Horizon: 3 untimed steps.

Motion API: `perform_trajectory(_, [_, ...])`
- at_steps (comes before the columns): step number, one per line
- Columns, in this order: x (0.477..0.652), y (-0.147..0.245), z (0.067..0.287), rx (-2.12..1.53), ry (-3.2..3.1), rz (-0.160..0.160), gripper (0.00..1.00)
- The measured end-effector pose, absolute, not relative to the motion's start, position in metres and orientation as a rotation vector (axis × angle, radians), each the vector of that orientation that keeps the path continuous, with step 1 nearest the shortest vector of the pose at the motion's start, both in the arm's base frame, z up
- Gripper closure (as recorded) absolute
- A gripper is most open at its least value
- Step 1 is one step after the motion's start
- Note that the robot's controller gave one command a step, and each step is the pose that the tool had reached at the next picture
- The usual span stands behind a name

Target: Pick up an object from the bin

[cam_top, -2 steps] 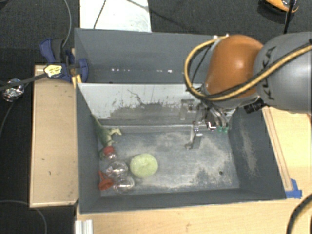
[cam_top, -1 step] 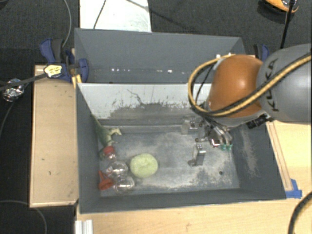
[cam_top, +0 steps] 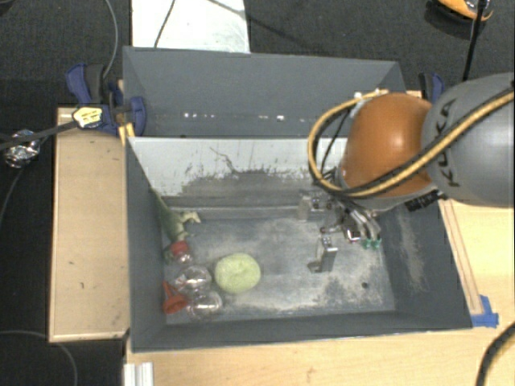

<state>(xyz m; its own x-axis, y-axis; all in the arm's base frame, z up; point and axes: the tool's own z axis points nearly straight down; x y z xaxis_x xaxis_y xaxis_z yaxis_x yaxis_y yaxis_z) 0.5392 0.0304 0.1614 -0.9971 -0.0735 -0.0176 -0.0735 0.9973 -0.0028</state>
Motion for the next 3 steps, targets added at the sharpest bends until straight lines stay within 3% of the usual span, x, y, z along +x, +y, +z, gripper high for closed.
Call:
perform_trajectory(1, [0.562,0.039,0.11,-0.184,3.129,0.005,0.0])
perform_trajectory(2, [0.537,0.061,0.082,-0.22,3.129,0.0,0.0])
perform_trajectory(3, [0.533,0.078,0.078,-0.279,3.125,0.003,0.0])
